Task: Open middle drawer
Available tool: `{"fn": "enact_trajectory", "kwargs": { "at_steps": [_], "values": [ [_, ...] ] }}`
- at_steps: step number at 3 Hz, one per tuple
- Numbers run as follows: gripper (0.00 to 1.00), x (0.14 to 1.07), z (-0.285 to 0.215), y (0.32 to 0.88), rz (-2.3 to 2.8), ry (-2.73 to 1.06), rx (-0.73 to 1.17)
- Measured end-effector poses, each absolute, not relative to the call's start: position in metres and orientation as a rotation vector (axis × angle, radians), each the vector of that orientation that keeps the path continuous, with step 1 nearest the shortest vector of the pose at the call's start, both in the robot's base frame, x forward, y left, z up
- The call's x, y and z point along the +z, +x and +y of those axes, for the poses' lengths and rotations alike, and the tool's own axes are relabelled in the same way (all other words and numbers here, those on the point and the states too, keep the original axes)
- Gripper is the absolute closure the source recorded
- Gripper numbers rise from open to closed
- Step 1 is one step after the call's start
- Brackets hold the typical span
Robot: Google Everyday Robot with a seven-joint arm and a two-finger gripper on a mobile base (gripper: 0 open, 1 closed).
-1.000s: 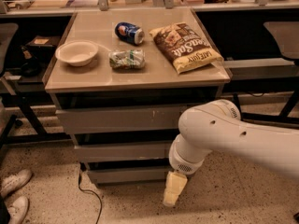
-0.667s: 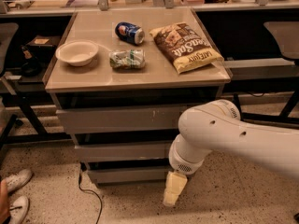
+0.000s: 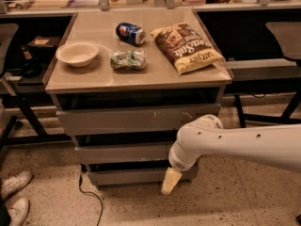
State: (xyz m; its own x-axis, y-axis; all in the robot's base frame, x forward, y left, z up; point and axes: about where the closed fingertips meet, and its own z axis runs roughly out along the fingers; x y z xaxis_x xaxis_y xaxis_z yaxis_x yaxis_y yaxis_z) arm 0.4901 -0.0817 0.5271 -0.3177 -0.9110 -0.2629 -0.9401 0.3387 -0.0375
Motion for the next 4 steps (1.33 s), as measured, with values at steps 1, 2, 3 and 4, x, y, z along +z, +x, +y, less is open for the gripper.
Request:
{"fn": "enact_trajectory", "kwargs": {
  "at_steps": [1, 2, 3, 4],
  "values": [
    [0.00, 0.527, -0.082, 0.490, 2.366, -1.671, 0.179],
    [0.00, 0.502, -0.078, 0.499, 2.379, -1.657, 0.213],
    [0.00, 0.463, -0.075, 0.526, 2.408, -1.594, 0.232],
    [0.00, 0.437, -0.074, 0.555, 2.409, -1.547, 0.220]
  ]
}}
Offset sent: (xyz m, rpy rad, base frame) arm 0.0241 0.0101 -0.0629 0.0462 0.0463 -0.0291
